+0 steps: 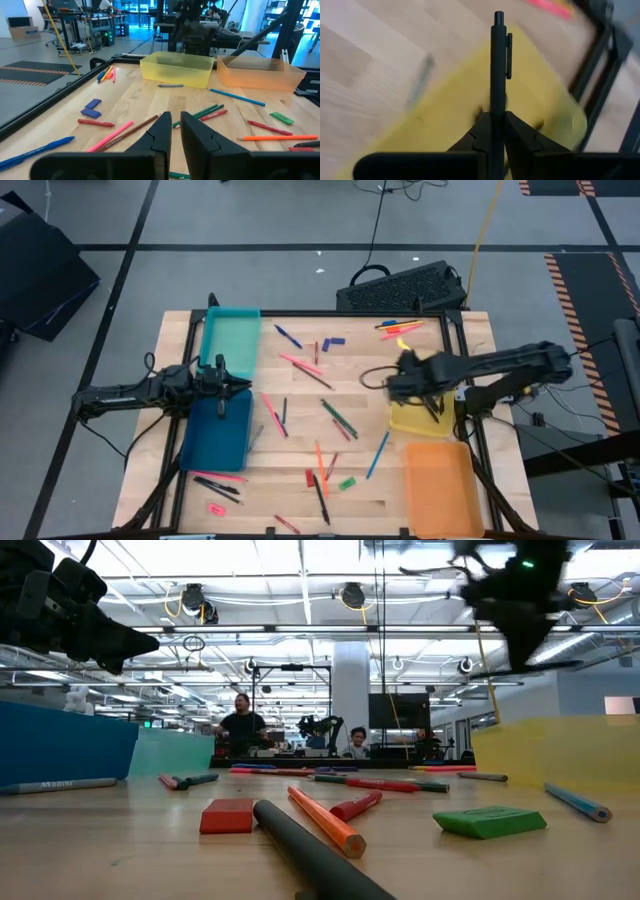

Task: Sort crayons/erasers/pens/pencils in bins
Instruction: Put the black pen into the yellow bin

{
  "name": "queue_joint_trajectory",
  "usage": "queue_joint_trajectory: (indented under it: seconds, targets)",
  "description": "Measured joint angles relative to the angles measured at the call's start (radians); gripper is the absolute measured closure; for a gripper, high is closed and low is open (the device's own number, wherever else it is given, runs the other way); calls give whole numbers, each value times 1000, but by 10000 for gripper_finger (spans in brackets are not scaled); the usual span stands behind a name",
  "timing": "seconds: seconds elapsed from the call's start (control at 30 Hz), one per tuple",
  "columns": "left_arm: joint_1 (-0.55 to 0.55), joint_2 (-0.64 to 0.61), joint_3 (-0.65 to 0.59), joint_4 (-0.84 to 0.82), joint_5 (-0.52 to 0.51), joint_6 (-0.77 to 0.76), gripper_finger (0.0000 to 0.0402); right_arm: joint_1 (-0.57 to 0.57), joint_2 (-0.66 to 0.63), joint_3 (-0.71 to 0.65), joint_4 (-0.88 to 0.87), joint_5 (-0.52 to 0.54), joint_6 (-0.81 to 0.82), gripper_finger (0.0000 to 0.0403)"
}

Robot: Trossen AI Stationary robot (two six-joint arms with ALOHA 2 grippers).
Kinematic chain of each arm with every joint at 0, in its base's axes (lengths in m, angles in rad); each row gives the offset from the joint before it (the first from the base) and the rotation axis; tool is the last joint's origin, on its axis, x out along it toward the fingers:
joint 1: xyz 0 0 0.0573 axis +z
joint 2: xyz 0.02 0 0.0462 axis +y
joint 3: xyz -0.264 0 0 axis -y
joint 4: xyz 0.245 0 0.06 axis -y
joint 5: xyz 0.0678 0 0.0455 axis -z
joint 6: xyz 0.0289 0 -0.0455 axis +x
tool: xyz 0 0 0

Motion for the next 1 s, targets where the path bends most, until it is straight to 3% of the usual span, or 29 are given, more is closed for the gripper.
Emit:
queue_joint_trajectory:
  seconds: [0.23, 0.43, 0.6, 0.8, 1.0]
  targets:
    - [0, 0, 0, 0, 0, 0, 357, -16, -145, -343, 198, -140, 107, 370]
    - [0, 0, 0, 0, 0, 0, 357, -61, -142, -494, 381, -207, 75, 330]
    - [0, 0, 0, 0, 0, 0, 357, -95, -152, -485, 361, -169, -11, 288]
    - [0, 0, 0, 0, 0, 0, 357, -99, -170, -361, 396, -89, -177, 261]
    - [0, 0, 0, 3, 0, 0, 357, -99, -159, -255, 634, -74, -445, 259]
